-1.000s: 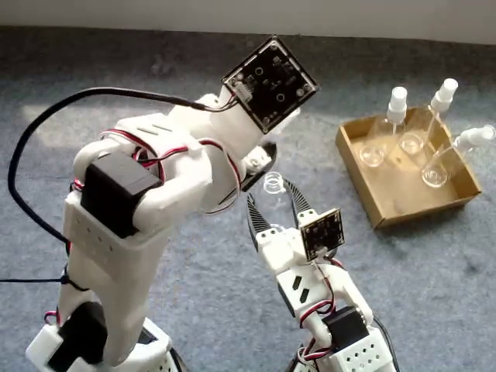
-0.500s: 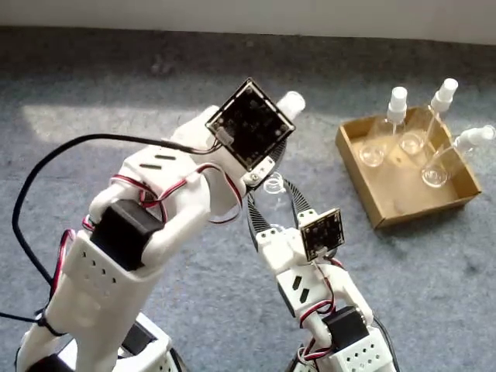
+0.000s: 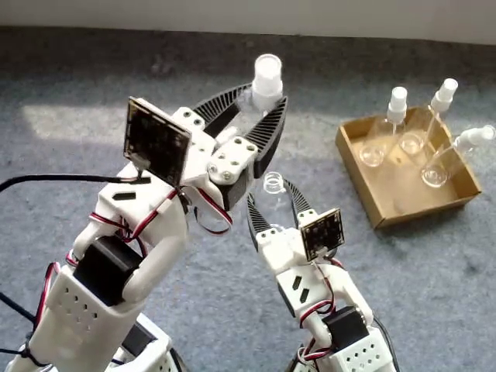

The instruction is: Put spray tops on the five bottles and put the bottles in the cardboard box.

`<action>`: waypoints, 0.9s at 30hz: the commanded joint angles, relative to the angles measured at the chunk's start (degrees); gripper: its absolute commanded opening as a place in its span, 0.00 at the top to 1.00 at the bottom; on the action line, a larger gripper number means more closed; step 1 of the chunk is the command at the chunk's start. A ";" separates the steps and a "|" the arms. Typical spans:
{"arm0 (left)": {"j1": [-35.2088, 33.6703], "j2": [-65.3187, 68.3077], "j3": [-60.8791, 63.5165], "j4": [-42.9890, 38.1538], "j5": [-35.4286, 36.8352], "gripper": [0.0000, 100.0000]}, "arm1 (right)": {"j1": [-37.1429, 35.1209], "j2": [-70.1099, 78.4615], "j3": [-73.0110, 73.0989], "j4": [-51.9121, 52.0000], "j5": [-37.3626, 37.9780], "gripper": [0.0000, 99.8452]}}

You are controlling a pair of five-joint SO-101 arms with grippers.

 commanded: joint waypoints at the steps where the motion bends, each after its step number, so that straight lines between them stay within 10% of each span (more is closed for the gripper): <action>1: -0.75 -1.36 -0.13 -1.23 10.29 1.00 | -0.48 -0.57 8.48 0.13 -0.44 0.84; 27: -0.75 -5.32 14.02 -6.07 16.35 0.99 | -0.48 -0.75 8.48 0.13 -0.26 0.84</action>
